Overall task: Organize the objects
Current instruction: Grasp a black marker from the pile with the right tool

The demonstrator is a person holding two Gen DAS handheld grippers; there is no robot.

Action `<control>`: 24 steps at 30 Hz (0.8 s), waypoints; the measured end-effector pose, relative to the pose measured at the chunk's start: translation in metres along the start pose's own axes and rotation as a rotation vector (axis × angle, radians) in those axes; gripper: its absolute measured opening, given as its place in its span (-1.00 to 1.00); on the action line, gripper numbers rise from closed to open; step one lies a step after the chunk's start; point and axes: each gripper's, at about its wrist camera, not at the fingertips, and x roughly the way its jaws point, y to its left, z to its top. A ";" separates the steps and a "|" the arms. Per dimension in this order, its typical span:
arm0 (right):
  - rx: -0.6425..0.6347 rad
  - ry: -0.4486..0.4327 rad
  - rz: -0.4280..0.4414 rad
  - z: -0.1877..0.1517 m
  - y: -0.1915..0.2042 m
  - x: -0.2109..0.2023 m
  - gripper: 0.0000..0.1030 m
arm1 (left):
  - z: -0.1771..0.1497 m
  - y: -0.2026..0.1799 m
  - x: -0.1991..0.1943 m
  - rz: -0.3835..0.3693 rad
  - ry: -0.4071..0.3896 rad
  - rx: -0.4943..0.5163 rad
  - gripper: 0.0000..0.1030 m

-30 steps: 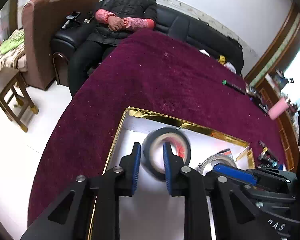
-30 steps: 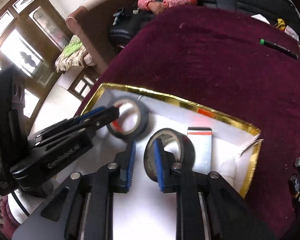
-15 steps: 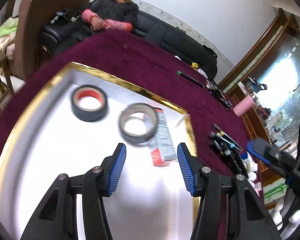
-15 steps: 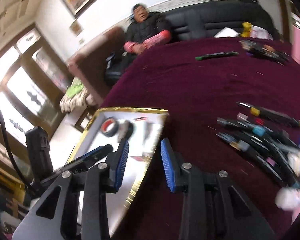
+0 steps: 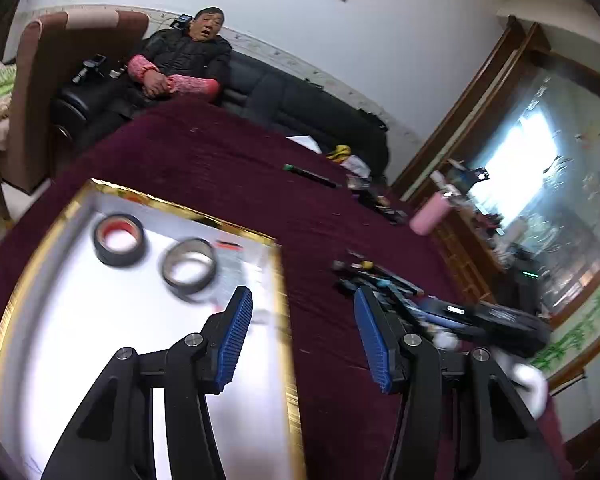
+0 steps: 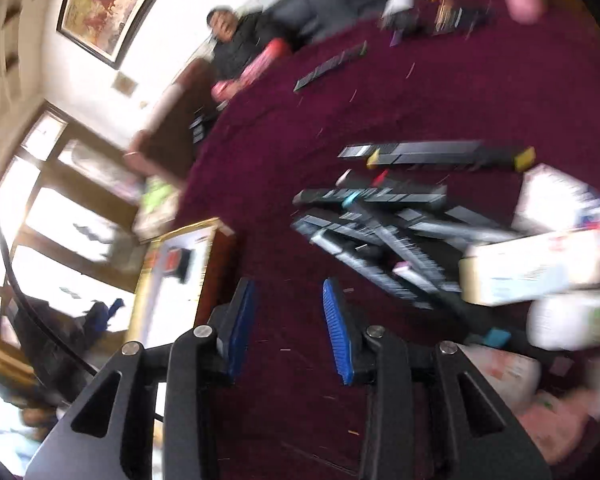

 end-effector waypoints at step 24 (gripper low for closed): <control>-0.095 0.051 -0.236 -0.066 0.011 -0.014 -0.22 | -0.037 -0.025 0.007 -0.026 0.089 0.050 -0.09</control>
